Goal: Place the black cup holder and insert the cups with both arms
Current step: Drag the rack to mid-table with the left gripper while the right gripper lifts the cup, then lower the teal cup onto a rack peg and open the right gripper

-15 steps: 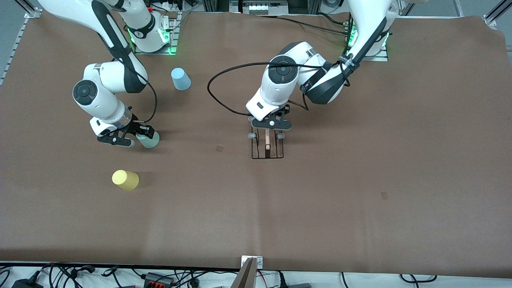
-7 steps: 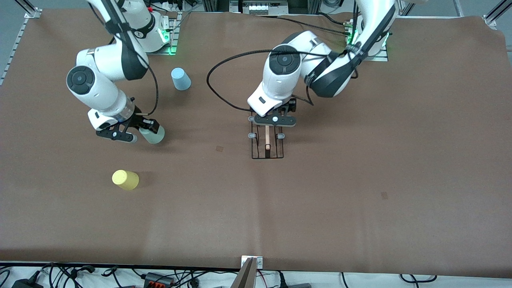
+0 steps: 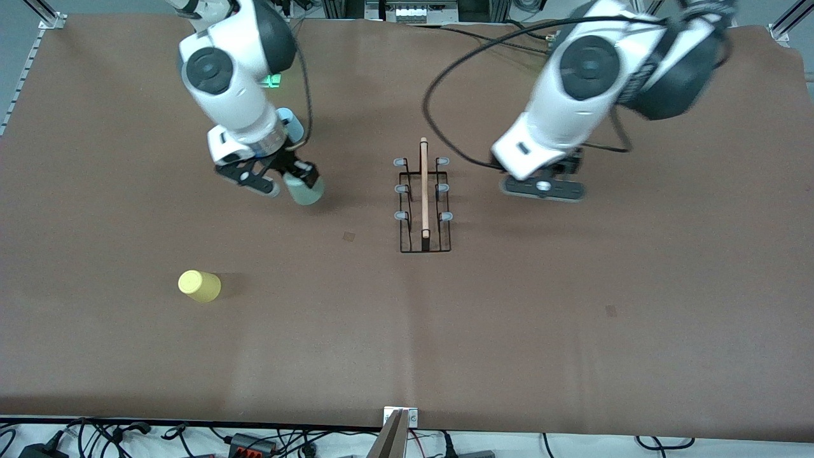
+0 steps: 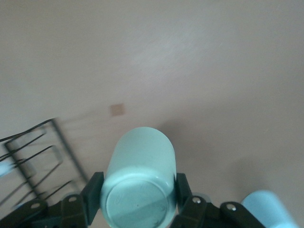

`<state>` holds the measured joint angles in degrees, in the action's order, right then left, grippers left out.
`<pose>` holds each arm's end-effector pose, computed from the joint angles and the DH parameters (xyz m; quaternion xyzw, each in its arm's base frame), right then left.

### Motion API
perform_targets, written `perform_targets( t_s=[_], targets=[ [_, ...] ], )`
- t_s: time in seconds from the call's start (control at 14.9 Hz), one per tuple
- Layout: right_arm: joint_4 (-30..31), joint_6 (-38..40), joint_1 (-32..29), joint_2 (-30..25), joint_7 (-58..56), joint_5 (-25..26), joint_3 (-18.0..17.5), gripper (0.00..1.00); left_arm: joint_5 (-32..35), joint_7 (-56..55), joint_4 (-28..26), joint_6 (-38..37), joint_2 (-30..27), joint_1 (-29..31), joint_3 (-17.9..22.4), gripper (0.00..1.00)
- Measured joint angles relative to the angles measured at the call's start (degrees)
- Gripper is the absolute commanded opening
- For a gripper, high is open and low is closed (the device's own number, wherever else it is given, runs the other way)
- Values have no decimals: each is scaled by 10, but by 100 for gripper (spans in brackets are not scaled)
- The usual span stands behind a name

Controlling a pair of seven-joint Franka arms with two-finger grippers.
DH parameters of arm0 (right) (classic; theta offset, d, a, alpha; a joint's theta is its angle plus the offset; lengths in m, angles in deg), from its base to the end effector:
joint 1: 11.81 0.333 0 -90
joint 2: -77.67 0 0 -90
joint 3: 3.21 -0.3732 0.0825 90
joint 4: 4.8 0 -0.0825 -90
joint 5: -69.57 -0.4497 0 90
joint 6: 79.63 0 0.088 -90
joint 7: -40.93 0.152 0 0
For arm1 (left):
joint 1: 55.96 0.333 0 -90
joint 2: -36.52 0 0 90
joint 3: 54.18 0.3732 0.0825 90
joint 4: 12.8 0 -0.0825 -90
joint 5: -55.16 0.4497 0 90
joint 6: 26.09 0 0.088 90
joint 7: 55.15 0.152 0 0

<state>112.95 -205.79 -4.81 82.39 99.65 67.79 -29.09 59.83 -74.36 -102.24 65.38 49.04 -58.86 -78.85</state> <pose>0.5326 0.3436 0.3856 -0.9713 0.2331 -0.0031 0.0474 0.6133 -0.2811 0.5132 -0.9938 0.0762 0.0767 0.0277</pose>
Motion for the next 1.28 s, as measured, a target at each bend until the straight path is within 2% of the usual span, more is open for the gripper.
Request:
perform_targets(
  t_s=[0.2, 0.47, 0.67, 0.81, 1.01, 1.14, 1.28],
  targets=[
    [-39, 0, 28, 10, 88, 0, -20, 18, 0, 110, 0, -37, -32, 91, 1, 100],
    [-90, -28, 101, 62, 180, 0, -22, 18, -4, 209, 21, -37, -39, 171, 2, 100],
    [-99, -57, 135, 92, 217, 14, -22, 19, -13, 237, 34, -36, -37, 220, 5, 100],
    [-99, -59, 144, 106, 223, 25, -22, 19, -31, 239, 32, -24, -33, 208, 44, 100],
    [-99, -59, 146, 123, 223, 30, -22, 19, -56, 240, 5, 9, -43, 117, 163, 100],
    [-99, -59, 147, 127, 223, 30, -22, 19, -58, 240, -29, 30, -79, 67, 206, 100],
    [-98, -57, 150, 128, 224, 30, -22, 19, -58, 240, -66, 37, -124, 38, 227, 100]
  ],
)
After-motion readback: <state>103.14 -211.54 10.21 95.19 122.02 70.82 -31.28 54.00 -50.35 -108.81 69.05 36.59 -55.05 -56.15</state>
